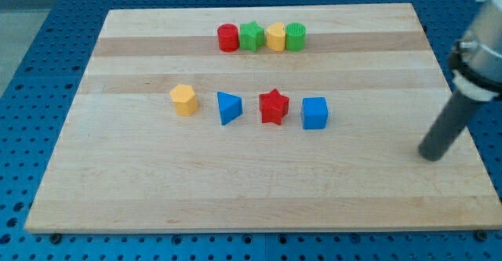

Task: Slide the blue cube towards up

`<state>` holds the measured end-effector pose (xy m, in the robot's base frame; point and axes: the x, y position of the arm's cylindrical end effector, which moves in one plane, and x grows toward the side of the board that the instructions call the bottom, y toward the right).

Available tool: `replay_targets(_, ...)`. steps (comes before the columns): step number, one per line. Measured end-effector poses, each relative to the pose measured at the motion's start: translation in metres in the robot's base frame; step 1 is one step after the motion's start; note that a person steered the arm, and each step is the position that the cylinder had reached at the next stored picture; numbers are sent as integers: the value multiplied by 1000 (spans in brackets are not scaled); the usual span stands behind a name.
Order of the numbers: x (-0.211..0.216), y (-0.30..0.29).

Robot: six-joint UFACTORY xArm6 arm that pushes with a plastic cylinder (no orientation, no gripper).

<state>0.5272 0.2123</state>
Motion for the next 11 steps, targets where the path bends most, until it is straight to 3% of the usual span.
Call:
replay_targets(3,-18,-84)
replay_targets(9,-109,-171)
replay_targets(11,-113,-206)
